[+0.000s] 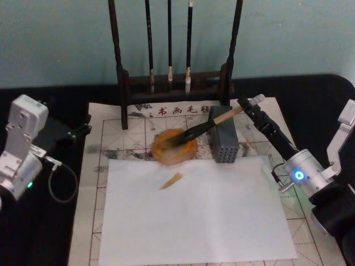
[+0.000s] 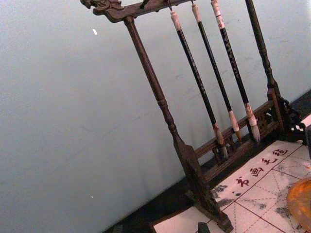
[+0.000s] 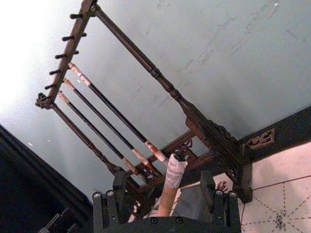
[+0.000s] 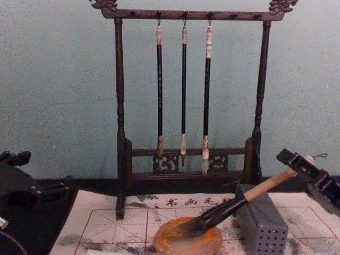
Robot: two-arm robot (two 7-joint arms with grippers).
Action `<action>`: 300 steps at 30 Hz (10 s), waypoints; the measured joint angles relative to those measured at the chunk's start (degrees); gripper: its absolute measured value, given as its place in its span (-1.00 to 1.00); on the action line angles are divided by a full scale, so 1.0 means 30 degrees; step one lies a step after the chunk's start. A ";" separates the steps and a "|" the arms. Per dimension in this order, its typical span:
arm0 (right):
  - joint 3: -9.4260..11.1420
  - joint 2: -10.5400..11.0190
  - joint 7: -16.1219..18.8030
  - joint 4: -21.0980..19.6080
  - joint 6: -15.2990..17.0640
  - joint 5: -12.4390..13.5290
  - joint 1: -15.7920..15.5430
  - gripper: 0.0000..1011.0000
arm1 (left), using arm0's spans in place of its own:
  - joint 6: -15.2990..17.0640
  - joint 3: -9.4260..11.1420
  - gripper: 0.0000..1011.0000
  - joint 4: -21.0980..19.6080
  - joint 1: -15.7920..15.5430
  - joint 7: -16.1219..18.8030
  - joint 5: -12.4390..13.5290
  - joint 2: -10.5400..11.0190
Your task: Pick up the brush from the inkstone, write on the paper, then place the brush back to its original position.
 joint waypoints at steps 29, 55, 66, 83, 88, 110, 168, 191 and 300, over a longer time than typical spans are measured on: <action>-0.0231 -0.0082 -0.2740 -0.1315 0.2438 0.2836 -0.0298 0.98 | 0.0000 0.0000 0.98 0.0001 0.0001 0.0001 -0.0002 0.0000; -0.1117 0.0083 -0.3664 -0.1281 0.1829 0.3522 -0.0059 0.98 | 0.0000 0.0000 0.98 0.0001 0.0002 0.0001 -0.0001 0.0000; -0.1115 0.0077 -0.3652 -0.1279 0.1836 0.3523 -0.0050 0.98 | -0.0001 -0.0001 0.98 0.0000 0.0001 0.0001 -0.0001 0.0000; -0.1092 0.0076 -0.3620 -0.1266 0.1817 0.3444 -0.0049 0.98 | 0.0000 0.0000 0.98 0.0000 0.0001 0.0001 0.0000 0.0000; -0.1092 0.0077 -0.3614 -0.1266 0.1809 0.3435 -0.0049 0.91 | -0.0001 0.0000 0.98 0.0001 0.0000 0.0001 -0.0001 0.0000; -0.1093 0.0076 -0.3614 -0.1267 0.1806 0.3419 -0.0050 -0.33 | 0.0000 0.0000 0.98 0.0001 0.0002 0.0001 -0.0001 0.0001; -0.1734 0.1732 -0.3242 -0.3260 0.2794 0.5266 -0.0337 -0.65 | 0.0000 0.0000 0.98 0.0000 0.0001 0.0001 -0.0002 0.0000; -0.2880 0.5054 -0.2716 -0.6360 0.3924 0.5450 -0.1470 -0.65 | 0.0000 0.0000 0.98 -0.0001 0.0000 0.0001 -0.0001 0.0000; -0.5360 0.6449 -0.1025 -0.5411 0.4121 0.2275 0.0472 -0.65 | 0.0000 -0.0001 0.98 0.0000 0.0001 0.0001 -0.0001 0.0000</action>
